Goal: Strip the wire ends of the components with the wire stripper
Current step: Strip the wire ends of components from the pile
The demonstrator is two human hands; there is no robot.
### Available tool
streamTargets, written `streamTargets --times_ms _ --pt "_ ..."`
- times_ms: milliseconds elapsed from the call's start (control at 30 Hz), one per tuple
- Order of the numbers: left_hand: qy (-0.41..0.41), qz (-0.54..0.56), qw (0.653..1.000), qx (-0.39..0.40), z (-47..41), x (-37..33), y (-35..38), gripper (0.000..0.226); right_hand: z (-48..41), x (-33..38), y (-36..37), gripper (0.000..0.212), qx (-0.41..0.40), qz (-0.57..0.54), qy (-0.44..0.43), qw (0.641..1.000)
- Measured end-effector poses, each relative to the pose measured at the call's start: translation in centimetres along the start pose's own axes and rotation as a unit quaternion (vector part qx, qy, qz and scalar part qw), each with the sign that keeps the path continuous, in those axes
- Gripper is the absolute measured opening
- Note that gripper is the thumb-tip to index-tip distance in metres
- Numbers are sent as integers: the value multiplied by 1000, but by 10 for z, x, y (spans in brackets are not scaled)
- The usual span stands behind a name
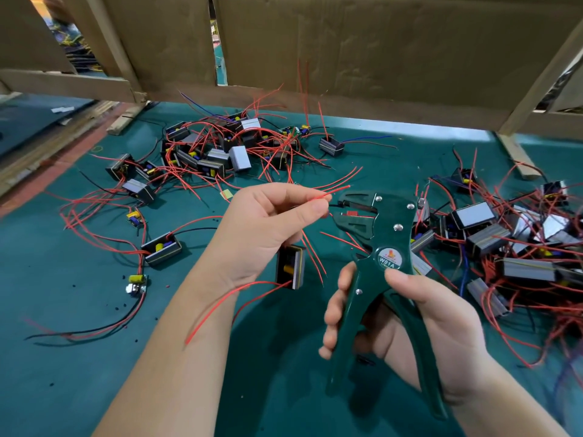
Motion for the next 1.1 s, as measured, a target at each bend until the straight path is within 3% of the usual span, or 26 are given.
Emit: streamTargets --times_ms 700,900,967,1100 --pt "9 -4 1000 12 3 -4 3 17 2 0 0 47 7 25 10 1000" --pt "50 -17 999 12 2 -9 2 17 0 0 -9 59 -98 53 -18 994" --pt "45 -77 996 6 2 -9 -1 6 1 7 -17 51 -161 72 -56 983" --pt "-1 -193 981 34 2 7 4 22 3 14 -22 32 -177 75 -48 980"
Point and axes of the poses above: each hand's wrist, its own z-axis away from the middle knuckle, its own y-axis out of the palm, x = y × z, the point moved 8 cm from there along -z, towards the middle knuckle, and after that the axes turned 12 degrees about -z, right-handed, at the moved point
